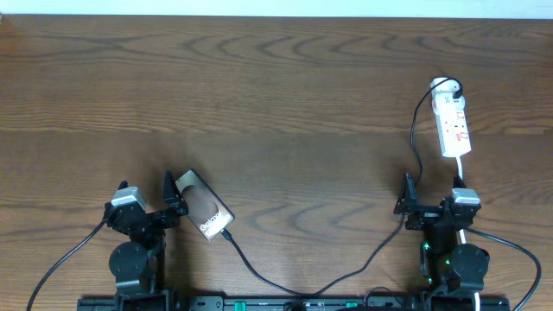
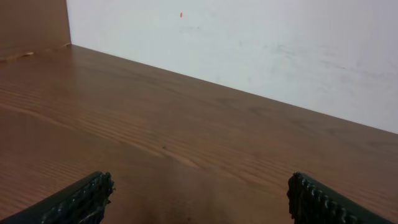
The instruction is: Plug charger to phone and switch on socket
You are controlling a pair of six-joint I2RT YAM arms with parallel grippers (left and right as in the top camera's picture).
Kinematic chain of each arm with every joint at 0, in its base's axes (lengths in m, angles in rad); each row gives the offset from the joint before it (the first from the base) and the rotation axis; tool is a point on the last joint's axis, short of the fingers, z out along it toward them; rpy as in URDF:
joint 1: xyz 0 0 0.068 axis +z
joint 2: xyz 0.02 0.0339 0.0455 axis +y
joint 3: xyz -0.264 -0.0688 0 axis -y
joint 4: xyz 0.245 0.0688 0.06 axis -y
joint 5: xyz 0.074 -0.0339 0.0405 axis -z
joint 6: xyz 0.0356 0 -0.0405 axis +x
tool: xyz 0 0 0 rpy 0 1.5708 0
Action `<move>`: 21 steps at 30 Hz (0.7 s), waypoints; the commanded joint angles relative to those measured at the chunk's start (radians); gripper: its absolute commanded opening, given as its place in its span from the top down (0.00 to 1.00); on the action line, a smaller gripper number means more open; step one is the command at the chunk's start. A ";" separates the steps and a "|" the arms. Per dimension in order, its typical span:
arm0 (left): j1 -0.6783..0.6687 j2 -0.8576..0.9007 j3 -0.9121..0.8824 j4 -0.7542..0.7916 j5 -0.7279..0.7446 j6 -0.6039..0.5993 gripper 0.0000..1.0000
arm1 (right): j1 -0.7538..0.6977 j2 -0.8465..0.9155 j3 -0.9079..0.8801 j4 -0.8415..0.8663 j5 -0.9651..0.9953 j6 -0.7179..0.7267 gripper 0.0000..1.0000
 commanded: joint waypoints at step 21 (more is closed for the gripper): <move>-0.004 -0.006 -0.014 -0.043 -0.010 0.011 0.08 | 0.011 -0.007 -0.002 -0.005 0.018 0.015 0.01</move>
